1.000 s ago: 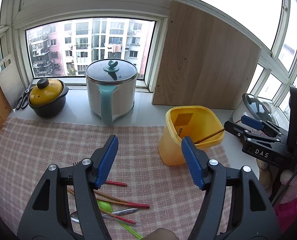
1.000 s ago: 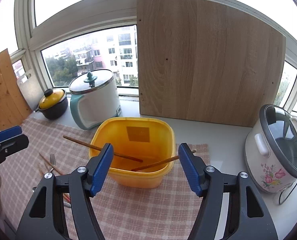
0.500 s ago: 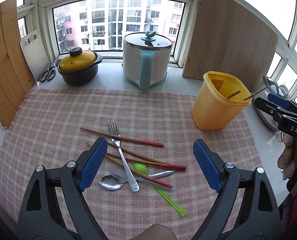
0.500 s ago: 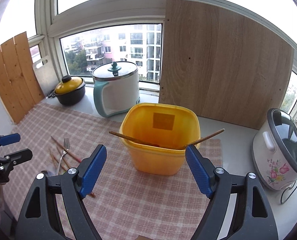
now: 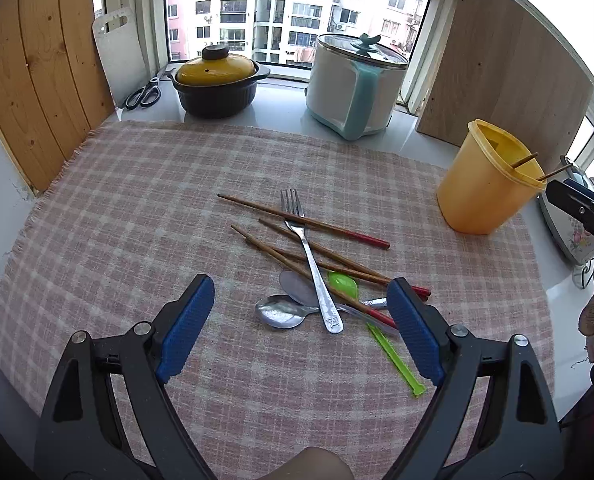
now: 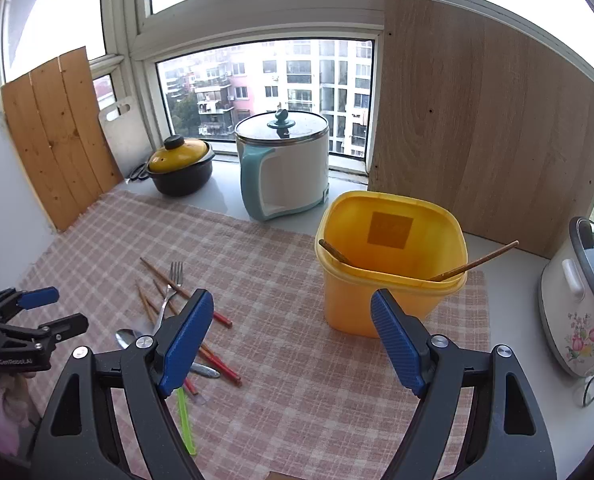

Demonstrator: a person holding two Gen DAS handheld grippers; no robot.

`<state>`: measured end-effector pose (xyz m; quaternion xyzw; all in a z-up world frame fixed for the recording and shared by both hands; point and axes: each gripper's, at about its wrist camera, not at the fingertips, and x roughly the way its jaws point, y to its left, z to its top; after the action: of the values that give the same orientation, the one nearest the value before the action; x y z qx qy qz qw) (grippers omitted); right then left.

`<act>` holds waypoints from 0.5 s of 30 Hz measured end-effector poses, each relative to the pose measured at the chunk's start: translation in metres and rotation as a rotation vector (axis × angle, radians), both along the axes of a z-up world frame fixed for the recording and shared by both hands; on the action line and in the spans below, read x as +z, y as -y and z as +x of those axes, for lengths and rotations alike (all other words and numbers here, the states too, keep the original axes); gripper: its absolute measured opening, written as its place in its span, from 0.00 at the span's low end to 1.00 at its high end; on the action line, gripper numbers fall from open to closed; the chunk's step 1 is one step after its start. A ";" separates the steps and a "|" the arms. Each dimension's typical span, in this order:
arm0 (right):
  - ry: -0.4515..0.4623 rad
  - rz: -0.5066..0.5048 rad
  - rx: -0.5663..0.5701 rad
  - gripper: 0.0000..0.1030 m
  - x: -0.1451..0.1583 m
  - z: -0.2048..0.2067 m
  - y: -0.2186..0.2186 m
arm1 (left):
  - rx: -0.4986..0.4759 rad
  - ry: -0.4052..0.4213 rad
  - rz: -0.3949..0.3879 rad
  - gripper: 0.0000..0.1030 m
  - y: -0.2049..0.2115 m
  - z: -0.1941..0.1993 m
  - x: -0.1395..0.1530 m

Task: Organize utensils
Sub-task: 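Withdraw the right tool from the container back toward the utensil pile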

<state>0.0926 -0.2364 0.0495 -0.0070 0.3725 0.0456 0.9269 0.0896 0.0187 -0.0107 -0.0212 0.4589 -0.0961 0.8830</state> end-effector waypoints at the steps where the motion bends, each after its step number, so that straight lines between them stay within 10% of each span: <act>1: -0.004 0.000 0.005 0.78 -0.001 0.001 -0.003 | 0.007 0.000 0.003 0.88 -0.003 -0.001 -0.002; 15: -0.026 -0.057 0.091 0.78 -0.021 0.016 -0.042 | 0.104 -0.042 0.014 0.88 -0.040 -0.002 -0.027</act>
<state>0.1090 -0.1943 0.0282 -0.0498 0.3851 0.0773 0.9183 0.0874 0.0590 -0.0375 -0.0410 0.4763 -0.0462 0.8771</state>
